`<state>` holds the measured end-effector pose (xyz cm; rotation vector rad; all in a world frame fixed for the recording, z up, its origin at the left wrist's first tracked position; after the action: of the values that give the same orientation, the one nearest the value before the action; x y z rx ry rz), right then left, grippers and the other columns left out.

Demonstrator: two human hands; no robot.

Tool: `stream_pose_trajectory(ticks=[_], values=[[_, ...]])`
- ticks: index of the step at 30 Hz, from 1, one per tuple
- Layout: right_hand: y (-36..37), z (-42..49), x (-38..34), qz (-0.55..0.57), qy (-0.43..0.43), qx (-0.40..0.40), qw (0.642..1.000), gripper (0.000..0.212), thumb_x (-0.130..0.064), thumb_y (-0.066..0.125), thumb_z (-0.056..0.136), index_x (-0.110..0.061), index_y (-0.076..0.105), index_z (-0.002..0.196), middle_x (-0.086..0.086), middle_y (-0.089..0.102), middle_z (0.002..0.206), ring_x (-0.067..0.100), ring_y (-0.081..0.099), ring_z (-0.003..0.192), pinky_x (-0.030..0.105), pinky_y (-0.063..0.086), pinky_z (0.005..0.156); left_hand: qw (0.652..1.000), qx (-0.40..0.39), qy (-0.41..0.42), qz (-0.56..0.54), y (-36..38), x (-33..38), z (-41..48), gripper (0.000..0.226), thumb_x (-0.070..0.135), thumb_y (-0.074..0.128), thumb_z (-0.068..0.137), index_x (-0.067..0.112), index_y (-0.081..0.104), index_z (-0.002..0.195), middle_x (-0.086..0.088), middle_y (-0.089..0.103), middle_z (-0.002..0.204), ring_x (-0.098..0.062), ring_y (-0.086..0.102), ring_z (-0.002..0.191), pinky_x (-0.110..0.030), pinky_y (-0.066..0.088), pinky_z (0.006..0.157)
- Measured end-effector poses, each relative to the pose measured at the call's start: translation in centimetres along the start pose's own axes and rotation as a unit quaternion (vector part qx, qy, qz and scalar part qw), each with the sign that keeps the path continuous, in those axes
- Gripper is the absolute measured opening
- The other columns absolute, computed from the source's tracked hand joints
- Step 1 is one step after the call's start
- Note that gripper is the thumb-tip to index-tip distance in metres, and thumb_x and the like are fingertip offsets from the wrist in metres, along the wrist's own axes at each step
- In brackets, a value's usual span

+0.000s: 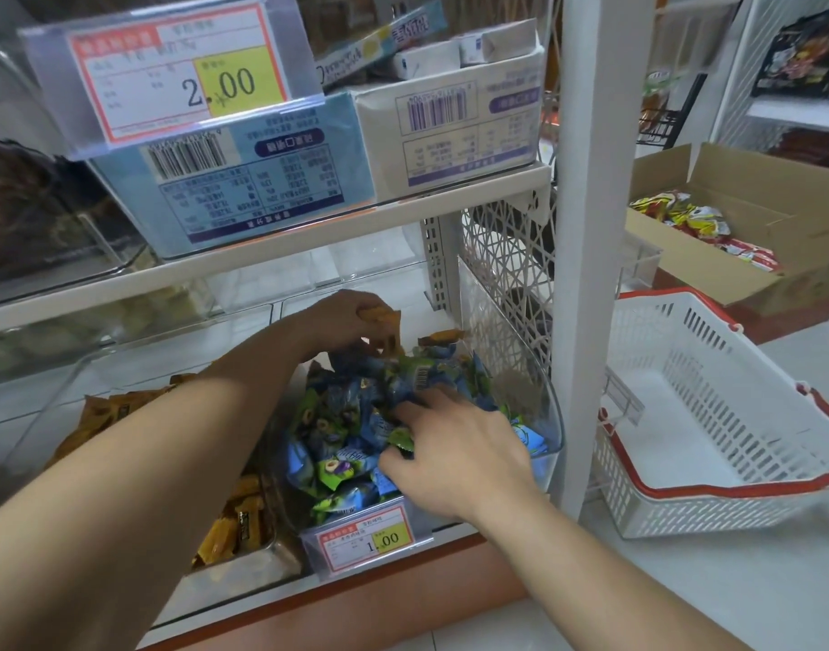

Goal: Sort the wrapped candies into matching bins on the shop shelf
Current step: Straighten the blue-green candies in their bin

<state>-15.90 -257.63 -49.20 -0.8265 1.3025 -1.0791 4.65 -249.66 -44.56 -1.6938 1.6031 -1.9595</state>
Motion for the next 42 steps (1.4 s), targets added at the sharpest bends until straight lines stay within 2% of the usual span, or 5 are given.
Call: stream_pose_trajectory(ticks=[13,19,26,36,42], values=[[-2.5,-0.1,-0.2,0.147,0.008,0.14,0.979,0.075,-0.061,0.047,0.08,-0.039,0.031,0.15,-0.005,0.038,0.152,0.021,0.034,0.138,0.04,0.038,0.109,0.956,0.124,0.023,-0.266,-0.8,3.7,-9.2,0.032,0.043,0.056,0.098,0.015,0.06,0.113,-0.009,0.071,0.102,-0.024,0.075,0.08,-0.03,0.059,0.06],[-5.7,2.1,-5.0,0.468,0.056,0.234,0.85,0.017,-0.025,0.056,0.099,-0.031,0.06,0.114,-0.007,0.063,0.115,0.008,0.061,0.097,0.003,0.04,0.072,0.936,0.164,0.039,-0.308,-0.5,3.1,-13.6,0.033,0.045,0.054,0.099,0.015,0.066,0.103,-0.002,0.076,0.088,-0.018,0.073,0.081,-0.019,0.051,0.057],[-6.4,4.8,-8.6,0.507,0.007,0.095,0.856,0.01,-0.023,0.077,0.086,-0.032,0.073,0.084,-0.007,0.075,0.095,0.013,0.07,0.095,0.044,0.059,0.089,0.913,0.244,0.06,-0.322,-3.4,0.6,-17.5,0.014,0.008,0.069,0.089,0.018,0.065,0.099,-0.002,0.073,0.081,-0.021,0.073,0.074,-0.03,0.059,0.06],[-2.5,2.7,1.1,0.12,0.025,0.048,0.991,0.057,-0.057,0.057,0.088,-0.038,0.05,0.141,-0.003,0.046,0.146,0.026,0.045,0.132,0.038,0.043,0.101,0.958,0.27,-0.033,0.088,-7.4,-8.1,-19.3,0.014,0.046,0.062,0.093,0.041,0.058,0.105,0.014,0.065,0.096,-0.011,0.062,0.083,-0.025,0.043,0.059],[-0.7,2.2,-0.3,0.0,-0.041,-0.107,0.993,0.077,-0.081,0.031,0.086,-0.049,0.018,0.155,-0.009,0.018,0.165,0.025,0.021,0.15,0.044,0.025,0.119,0.931,0.305,-0.088,0.179,-7.5,-7.9,-16.8,0.04,0.035,0.044,0.103,0.039,0.044,0.143,0.001,0.041,0.154,-0.025,0.043,0.137,-0.041,0.036,0.11]])
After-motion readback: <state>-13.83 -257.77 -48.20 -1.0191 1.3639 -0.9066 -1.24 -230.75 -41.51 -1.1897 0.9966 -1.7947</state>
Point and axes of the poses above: each hand's wrist, its own z-axis towards the middle knuckle, its own y-axis out of the palm, x = y × z, the point moved 3 cm from there along z, towards the middle knuckle
